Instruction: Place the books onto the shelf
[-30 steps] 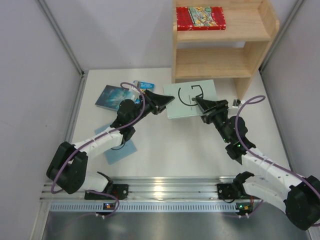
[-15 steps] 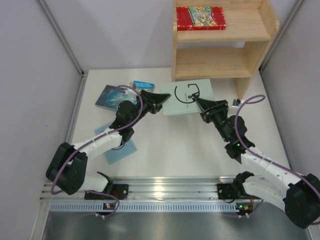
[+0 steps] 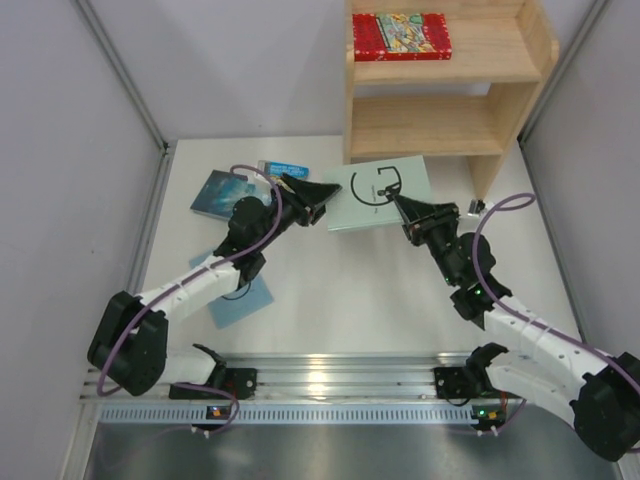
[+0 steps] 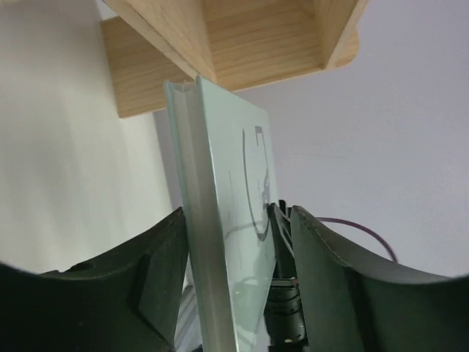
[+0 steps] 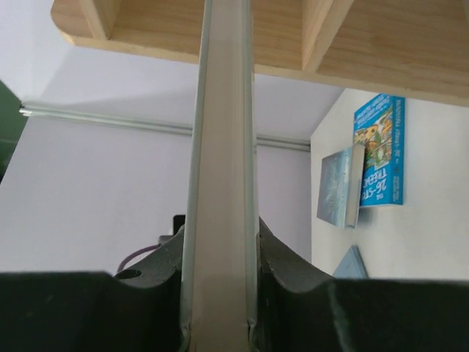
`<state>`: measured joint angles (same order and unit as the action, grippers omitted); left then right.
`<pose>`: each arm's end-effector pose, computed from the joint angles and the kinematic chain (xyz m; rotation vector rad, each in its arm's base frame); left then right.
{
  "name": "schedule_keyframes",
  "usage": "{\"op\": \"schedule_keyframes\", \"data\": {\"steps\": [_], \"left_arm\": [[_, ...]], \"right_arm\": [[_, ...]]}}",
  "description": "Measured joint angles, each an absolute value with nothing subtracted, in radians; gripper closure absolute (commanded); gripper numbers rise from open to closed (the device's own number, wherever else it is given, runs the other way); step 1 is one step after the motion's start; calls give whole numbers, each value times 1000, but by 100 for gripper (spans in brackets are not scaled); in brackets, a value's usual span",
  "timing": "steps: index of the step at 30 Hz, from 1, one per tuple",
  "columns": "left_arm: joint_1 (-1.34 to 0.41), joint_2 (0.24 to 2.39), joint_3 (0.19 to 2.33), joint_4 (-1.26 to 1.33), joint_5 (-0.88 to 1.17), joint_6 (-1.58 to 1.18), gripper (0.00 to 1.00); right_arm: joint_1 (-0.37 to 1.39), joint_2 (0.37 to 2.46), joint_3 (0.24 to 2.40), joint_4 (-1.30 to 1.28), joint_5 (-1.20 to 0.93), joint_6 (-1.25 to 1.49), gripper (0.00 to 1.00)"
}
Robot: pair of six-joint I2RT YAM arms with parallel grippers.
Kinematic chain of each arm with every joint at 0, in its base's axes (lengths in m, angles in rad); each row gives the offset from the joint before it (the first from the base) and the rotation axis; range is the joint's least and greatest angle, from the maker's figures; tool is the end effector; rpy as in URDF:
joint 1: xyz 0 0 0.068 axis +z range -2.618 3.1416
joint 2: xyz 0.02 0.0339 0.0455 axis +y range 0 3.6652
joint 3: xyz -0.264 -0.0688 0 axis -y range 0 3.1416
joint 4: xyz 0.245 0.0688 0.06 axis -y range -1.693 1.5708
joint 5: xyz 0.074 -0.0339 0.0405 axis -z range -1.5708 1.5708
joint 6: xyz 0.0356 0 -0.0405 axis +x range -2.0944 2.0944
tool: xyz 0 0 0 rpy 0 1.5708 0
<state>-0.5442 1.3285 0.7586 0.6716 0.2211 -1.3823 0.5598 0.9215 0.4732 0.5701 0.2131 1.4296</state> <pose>0.2556 -0.1638 0.2992 -0.5059 1.6543 -1.6697 0.1863 0.1079 0.2849 0.8594 1.3856 1.4394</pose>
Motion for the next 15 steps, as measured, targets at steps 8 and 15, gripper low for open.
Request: {"op": "schedule_keyframes", "data": {"steps": [8,15], "left_arm": [[-478,1231,770,524,228,-1245,16],[-453,1114,849,244,205,-1068,14]], "right_arm": [[443,920,526,437,269,1344,100],[226,998,593,384,155,1314,100]]}}
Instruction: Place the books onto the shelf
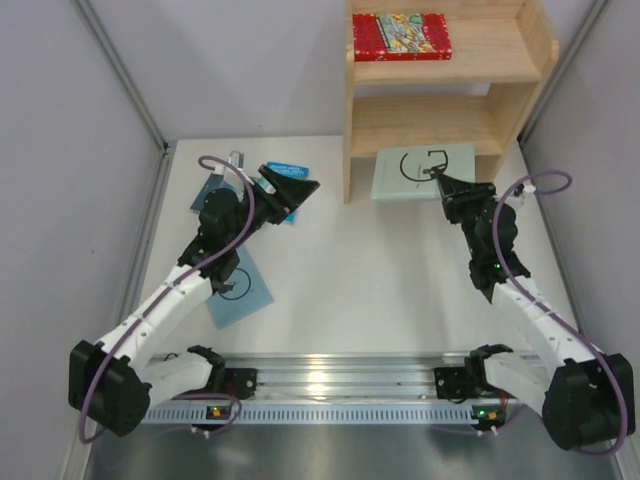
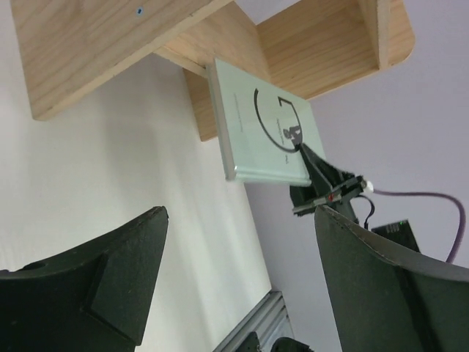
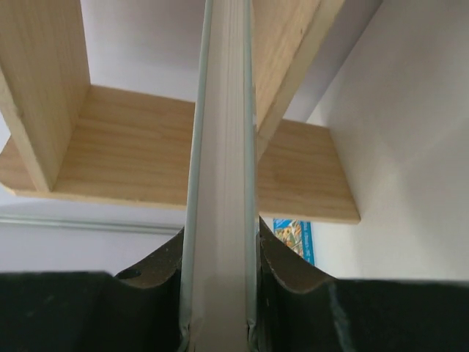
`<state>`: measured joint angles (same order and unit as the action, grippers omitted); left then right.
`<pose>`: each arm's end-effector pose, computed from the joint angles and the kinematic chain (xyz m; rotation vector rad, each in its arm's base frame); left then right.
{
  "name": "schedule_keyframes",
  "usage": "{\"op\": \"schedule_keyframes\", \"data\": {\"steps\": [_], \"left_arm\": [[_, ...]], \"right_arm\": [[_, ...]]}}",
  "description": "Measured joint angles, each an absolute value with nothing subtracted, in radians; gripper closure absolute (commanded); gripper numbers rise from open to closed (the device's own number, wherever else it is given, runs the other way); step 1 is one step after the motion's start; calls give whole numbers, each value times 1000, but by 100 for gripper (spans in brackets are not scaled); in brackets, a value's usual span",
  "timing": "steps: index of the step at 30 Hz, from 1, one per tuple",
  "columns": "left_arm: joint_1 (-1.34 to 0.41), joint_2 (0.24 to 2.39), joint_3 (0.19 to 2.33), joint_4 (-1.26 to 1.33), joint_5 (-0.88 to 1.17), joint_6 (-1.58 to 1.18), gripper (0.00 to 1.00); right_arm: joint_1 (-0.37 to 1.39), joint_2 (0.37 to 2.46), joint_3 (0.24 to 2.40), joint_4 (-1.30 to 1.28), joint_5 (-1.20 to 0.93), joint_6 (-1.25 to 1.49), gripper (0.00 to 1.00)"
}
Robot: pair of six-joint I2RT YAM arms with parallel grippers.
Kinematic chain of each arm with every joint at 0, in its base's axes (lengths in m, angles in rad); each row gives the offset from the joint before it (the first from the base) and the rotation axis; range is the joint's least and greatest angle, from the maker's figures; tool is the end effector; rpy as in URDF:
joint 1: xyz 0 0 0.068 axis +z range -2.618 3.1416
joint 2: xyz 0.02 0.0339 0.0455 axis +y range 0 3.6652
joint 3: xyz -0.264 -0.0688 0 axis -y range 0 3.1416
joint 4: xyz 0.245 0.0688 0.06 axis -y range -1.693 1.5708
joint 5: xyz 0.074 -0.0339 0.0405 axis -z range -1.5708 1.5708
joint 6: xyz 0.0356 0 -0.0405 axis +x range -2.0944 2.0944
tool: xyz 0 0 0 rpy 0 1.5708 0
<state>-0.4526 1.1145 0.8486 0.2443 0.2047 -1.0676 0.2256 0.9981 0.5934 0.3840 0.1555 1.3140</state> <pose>0.2348 -0.1222 0.3417 -0.3630 1.7258 -1.3138 0.2302 0.0472 0.2918 0.9873 1.3818 1.0597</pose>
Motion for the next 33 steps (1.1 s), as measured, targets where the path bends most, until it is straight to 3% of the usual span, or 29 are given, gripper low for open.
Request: {"op": "schedule_keyframes", "data": {"steps": [5,14,33], "left_arm": [[-453,1008,854,102,177,-971,14],[-453,841,813,-88,151,-885,14],[-453,699,799,-228,133,-818,14]], "right_arm": [[120,1152,764,384,30,1272,100],[100,1455,1007,492,-163,1237,100],[158,1767,1179,649,-106,1259,100]]}}
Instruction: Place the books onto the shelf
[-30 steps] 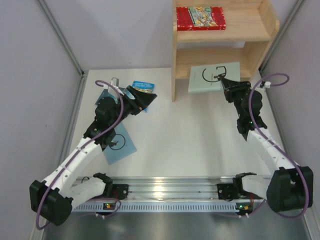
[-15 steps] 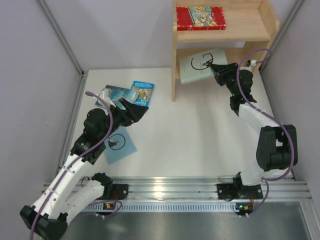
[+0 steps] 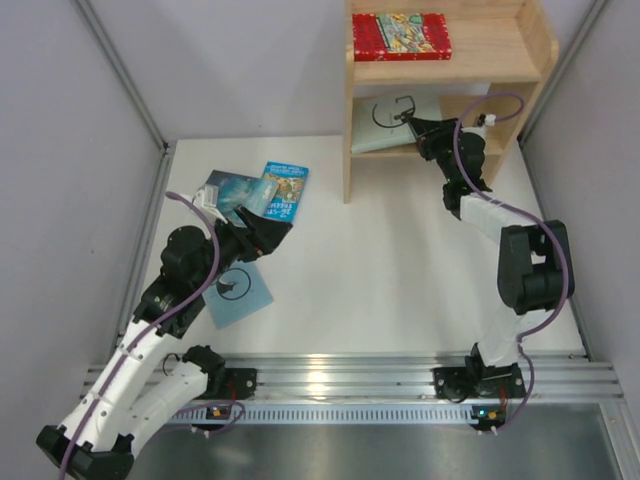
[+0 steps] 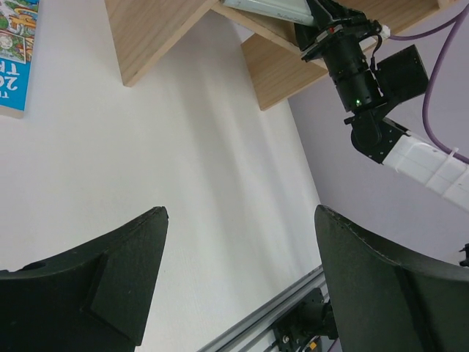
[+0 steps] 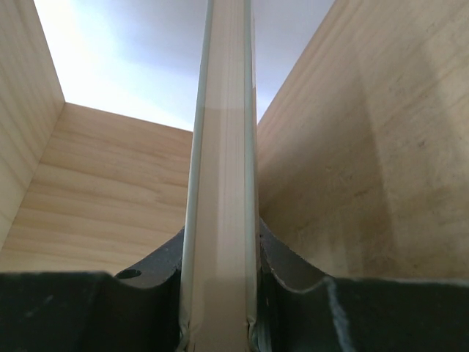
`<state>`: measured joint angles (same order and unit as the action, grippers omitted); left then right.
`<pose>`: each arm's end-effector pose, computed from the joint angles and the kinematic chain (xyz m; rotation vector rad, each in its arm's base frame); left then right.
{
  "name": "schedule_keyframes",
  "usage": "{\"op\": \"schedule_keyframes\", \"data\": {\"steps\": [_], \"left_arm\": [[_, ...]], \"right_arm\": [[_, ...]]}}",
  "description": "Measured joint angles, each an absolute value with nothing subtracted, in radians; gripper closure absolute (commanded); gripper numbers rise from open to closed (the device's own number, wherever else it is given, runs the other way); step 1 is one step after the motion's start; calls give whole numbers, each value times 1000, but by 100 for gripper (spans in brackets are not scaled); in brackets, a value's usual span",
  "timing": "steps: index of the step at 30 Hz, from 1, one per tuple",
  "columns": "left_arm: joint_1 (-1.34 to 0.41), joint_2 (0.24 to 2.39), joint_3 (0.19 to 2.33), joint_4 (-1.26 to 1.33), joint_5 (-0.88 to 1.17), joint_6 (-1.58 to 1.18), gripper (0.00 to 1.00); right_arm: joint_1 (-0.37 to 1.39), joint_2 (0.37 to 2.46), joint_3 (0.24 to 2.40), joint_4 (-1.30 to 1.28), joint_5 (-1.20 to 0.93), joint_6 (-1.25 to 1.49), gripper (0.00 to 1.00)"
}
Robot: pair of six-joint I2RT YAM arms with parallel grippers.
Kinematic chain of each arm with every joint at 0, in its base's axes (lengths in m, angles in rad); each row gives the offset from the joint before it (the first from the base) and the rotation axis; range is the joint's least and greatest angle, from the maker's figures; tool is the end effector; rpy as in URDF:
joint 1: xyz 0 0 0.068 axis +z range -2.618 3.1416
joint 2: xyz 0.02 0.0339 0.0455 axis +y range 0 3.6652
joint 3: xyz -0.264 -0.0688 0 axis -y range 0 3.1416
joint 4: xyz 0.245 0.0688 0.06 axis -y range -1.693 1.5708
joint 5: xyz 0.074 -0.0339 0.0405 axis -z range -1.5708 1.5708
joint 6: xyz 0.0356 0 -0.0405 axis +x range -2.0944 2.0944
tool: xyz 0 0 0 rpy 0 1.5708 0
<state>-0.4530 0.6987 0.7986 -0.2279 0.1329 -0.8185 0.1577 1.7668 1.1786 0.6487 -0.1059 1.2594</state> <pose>0.1454 -0.0760 0.3535 -0.2249 1.8005 -1.0430 0.4120 0.0693 0.2930 0.7773 1.4413 1.1961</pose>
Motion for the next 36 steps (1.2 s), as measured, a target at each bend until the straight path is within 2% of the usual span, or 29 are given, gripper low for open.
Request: {"op": "schedule_keyframes", "data": {"steps": [7,10,11,14,17,22,23,26,36], "left_arm": [[-453,681,798,-255,133,-805,14],[-453,676,798,-264,133,-803,14],[-453,676,798,-264,133,-803,14],[-453,676,798,-267,132,-801,14],[-453,671,798,-272,133,-801,14],[-453,663,798,-272,133,-803,14],[-453,664,798,-272,133,-805,14],[-453,661,798,-272,133,-811,14],[-453,605,788,-275,134,-832,14]], "right_arm": [[165,1809,1232,647,-76,1256,100],[164,1844,1273,636,-75,1264,84],[163,1854,1286,629,-75,1266,70],[163,1868,1316,598,-78,1265,47],[166,1868,1336,563,-84,1267,39],[166,1868,1399,444,-84,1275,32],[166,1867,1415,406,-84,1273,25],[167,1850,1443,321,-83,1256,18],[170,1770,1443,131,-20,1142,4]]}}
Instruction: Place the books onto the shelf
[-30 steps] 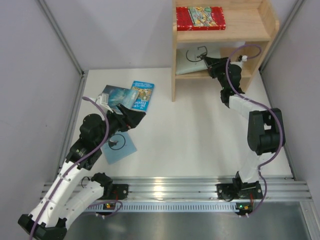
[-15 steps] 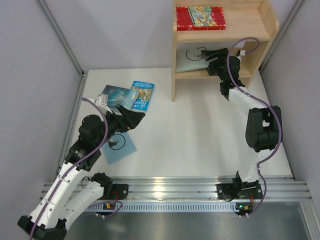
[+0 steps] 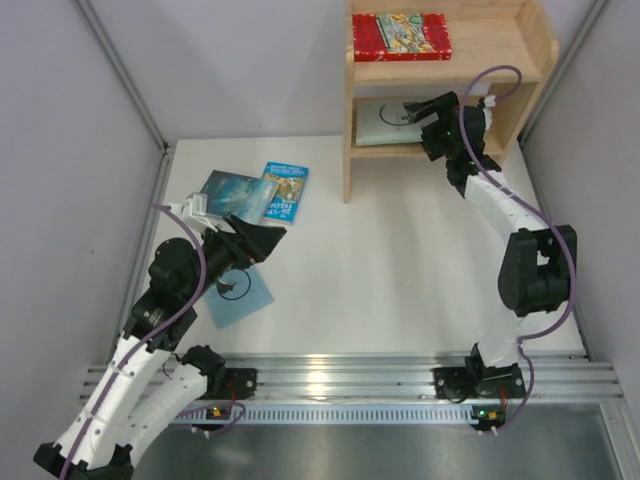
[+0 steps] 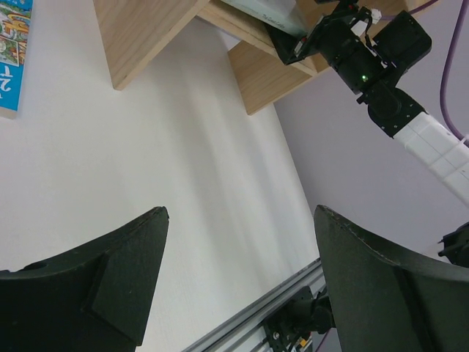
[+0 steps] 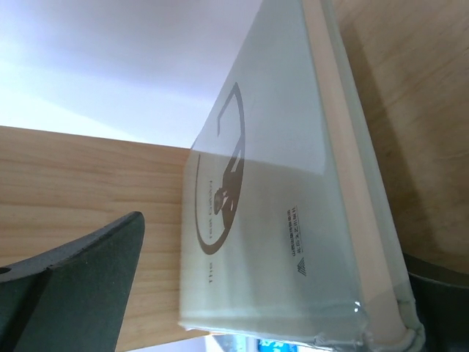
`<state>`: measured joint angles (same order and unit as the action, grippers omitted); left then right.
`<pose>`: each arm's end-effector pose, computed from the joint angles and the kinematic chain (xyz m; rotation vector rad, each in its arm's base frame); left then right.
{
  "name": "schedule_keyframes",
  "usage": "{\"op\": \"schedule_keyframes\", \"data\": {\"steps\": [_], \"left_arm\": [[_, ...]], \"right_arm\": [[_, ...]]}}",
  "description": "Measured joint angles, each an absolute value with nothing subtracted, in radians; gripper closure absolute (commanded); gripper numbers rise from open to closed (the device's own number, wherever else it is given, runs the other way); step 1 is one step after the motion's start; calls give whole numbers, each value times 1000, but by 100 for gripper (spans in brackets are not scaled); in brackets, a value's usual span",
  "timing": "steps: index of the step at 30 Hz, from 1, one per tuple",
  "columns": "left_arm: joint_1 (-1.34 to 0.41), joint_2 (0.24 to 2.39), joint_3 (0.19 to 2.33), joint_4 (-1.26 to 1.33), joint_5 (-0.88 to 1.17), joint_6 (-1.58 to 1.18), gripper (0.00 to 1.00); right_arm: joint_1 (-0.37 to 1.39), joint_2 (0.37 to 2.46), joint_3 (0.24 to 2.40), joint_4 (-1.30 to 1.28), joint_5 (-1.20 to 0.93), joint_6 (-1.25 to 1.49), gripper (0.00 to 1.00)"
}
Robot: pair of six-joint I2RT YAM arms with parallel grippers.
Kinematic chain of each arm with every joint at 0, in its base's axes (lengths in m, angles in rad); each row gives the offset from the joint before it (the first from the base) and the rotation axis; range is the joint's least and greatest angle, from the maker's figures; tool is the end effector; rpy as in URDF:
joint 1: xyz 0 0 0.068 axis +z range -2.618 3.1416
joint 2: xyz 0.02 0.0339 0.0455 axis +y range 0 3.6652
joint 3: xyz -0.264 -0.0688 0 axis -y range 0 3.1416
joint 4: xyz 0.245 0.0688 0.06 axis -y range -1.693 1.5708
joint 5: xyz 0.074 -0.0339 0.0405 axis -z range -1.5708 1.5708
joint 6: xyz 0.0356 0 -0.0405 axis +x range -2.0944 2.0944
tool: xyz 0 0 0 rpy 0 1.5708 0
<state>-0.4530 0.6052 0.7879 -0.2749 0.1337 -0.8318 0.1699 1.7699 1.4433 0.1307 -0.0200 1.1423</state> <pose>0.1254 -0.0663 0.3571 -0.2279 1.7650 -1.0656 0.4247 0.0736 0.3292 0.8605 1.6610 0.9517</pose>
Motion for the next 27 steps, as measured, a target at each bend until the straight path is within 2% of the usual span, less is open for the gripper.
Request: {"op": "schedule_keyframes", "data": {"steps": [8,12,18,22,24,27], "left_arm": [[-453,576,787,-289,134,-839,14],[-453,569,783,-294,134,-839,14],[-453,565,780,-300,137,-844,15],[-453,564,775,-302,138,-847,15],[-453,564,774,-302,138,-850,15],[-453,558,774,-303,139,-854,15]], "right_arm": [[174,1740,1479,-3,53,1016,7],[174,1726,1513,-100,77,978,15],[174,1692,1513,-183,110,949,39],[174,1687,1513,-183,119,934,65],[171,1686,1513,-154,118,938,74],[175,1676,1513,-58,99,938,73]]}}
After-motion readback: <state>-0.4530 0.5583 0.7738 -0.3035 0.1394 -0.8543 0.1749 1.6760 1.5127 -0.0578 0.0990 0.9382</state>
